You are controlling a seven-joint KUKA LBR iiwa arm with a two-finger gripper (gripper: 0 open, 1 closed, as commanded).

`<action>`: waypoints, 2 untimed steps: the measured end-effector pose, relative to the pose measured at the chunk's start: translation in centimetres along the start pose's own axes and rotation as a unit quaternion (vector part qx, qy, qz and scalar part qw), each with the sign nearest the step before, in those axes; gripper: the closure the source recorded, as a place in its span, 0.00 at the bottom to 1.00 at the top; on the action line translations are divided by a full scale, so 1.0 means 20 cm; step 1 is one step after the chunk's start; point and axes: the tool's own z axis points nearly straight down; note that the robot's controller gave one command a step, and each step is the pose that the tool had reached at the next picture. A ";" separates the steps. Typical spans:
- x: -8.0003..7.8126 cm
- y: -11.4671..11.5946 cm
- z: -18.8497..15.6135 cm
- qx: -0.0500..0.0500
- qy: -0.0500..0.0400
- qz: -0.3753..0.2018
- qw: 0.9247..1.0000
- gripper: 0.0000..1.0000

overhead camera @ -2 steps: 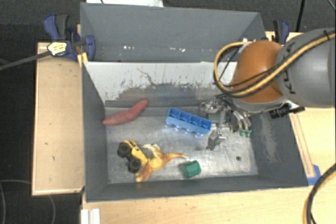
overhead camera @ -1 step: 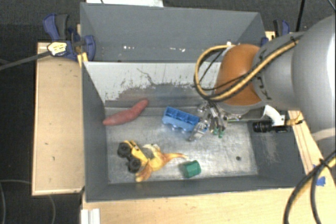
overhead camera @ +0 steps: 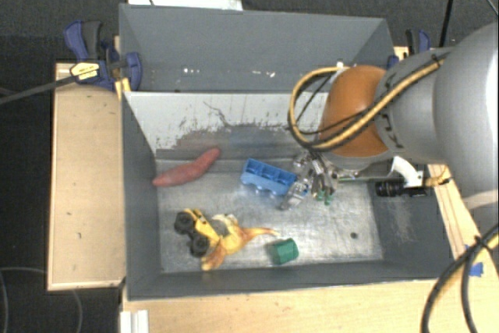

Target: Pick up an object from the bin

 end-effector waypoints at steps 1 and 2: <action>-0.04 -0.05 -0.36 0.002 0.005 0.013 1.000 0.00; -0.10 -0.08 -0.69 0.001 0.002 0.023 1.000 0.00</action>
Offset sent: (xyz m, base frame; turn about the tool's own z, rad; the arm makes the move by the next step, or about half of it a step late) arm 0.0000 0.0000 0.0000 0.0000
